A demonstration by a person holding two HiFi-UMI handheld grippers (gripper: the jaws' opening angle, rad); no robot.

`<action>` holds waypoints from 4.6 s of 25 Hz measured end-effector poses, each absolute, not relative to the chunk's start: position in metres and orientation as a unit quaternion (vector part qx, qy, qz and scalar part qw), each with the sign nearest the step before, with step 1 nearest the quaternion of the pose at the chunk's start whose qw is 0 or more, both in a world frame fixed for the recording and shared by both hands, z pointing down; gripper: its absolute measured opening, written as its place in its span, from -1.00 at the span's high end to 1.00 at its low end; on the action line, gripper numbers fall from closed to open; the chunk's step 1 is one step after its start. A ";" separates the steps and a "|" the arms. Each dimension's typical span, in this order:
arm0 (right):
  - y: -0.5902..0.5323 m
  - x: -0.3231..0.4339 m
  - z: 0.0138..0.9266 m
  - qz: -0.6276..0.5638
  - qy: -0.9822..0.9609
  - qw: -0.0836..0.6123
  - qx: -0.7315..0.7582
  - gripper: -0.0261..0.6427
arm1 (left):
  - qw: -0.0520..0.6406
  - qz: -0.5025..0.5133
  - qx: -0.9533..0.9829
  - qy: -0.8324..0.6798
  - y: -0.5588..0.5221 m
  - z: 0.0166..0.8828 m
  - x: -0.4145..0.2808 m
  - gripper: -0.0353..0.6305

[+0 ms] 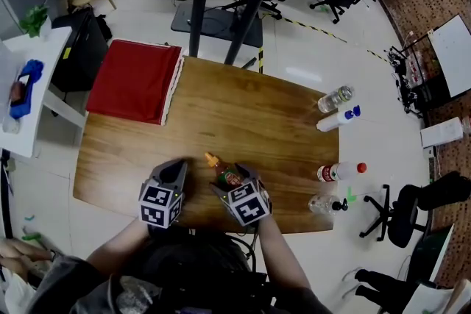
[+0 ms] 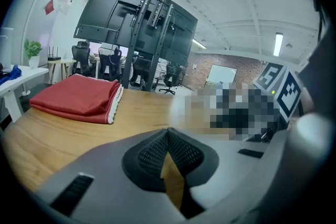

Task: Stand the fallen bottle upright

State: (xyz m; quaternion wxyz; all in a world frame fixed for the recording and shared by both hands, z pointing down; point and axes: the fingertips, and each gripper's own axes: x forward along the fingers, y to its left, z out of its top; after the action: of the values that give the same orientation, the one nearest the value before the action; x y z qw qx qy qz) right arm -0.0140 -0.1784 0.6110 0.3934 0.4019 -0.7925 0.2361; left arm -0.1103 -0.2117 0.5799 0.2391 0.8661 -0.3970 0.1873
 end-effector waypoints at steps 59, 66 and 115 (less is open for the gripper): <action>-0.185 -0.005 0.683 0.279 -0.737 0.535 0.303 0.07 | 0.277 0.203 0.835 -0.430 -0.233 0.603 -0.115 0.82; -0.179 0.005 0.669 0.323 -0.752 0.478 0.318 0.07 | 0.277 0.202 0.835 -0.431 -0.230 0.596 -0.108 0.82; -0.312 0.129 0.559 0.066 -0.789 0.043 0.609 0.07 | 0.195 0.192 0.863 -0.424 -0.307 0.569 -0.004 0.82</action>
State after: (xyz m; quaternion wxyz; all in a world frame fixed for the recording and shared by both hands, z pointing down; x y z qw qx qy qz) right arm 0.1288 -0.3125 0.5590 0.0432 0.6089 -0.7893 0.0658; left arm -0.0039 -0.3069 0.5693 0.1951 0.8632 -0.4241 0.1925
